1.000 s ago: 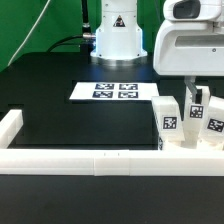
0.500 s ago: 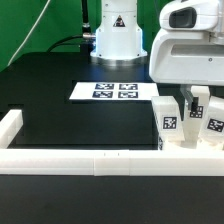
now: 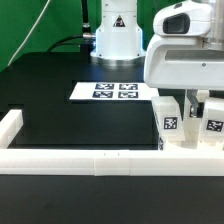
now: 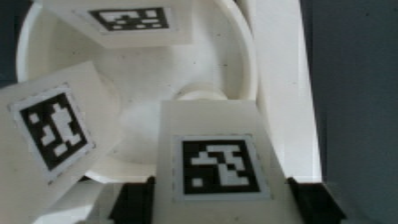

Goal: Assemble stool

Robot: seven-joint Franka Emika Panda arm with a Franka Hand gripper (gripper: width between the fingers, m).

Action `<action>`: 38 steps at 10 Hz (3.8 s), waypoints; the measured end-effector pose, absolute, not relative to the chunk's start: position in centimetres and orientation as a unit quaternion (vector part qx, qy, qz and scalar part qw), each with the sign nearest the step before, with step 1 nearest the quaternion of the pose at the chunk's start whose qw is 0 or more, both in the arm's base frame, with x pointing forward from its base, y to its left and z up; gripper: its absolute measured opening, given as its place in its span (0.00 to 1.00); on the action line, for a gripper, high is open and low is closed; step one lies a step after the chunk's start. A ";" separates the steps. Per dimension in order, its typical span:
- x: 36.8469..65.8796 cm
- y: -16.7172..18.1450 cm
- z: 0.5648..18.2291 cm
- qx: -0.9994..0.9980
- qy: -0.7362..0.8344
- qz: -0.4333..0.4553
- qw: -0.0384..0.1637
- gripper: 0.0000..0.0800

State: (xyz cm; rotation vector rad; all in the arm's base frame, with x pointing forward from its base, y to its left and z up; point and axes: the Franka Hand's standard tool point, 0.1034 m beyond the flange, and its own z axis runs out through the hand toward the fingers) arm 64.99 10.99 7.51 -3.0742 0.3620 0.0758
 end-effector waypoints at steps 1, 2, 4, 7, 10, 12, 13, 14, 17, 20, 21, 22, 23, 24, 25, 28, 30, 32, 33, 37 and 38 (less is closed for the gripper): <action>65.0 11.0 7.5 -0.993 0.117 0.025 0.023 0.43; 65.0 11.0 7.5 -0.993 0.117 0.025 0.023 0.43; 65.0 10.9 7.5 -0.989 0.146 0.022 0.025 0.43; 64.3 10.6 7.4 -0.945 0.324 0.005 0.049 0.43; 63.9 11.2 7.3 -0.891 0.452 0.009 0.049 0.43; 63.9 11.3 7.3 -0.855 0.516 0.015 0.051 0.43; 64.0 11.4 7.2 -0.828 0.559 0.016 0.054 0.43; 63.9 11.4 7.2 -0.787 0.614 0.014 0.062 0.43; 63.8 11.8 7.1 -0.681 0.727 0.007 0.091 0.43; 63.8 12.0 7.0 -0.621 0.778 0.021 0.096 0.43; 63.8 12.0 7.0 -0.612 0.784 0.024 0.098 0.43; 63.9 11.9 6.9 -0.547 0.829 0.029 0.112 0.43; 63.9 11.9 6.9 -0.494 0.860 0.031 0.127 0.43; 63.9 12.0 6.9 -0.471 0.871 0.035 0.136 0.43; 63.8 12.0 6.8 -0.457 0.878 0.040 0.135 0.43; 63.8 12.0 6.9 -0.424 0.893 0.051 0.143 0.43; 63.7 12.1 6.9 -0.434 0.888 0.049 0.144 0.43; 63.9 12.2 7.7 -0.444 0.882 0.047 0.151 0.69; 64.0 12.5 9.1 -0.447 0.879 0.046 0.160 0.79; 63.9 12.8 9.8 -0.542 0.825 0.038 0.157 0.81; 63.9 13.4 10.2 -0.604 0.784 0.047 0.134 0.81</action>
Offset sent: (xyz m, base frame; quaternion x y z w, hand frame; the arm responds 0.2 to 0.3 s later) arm 0.0000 0.0000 0.0000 0.0000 0.0000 0.0000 1.0000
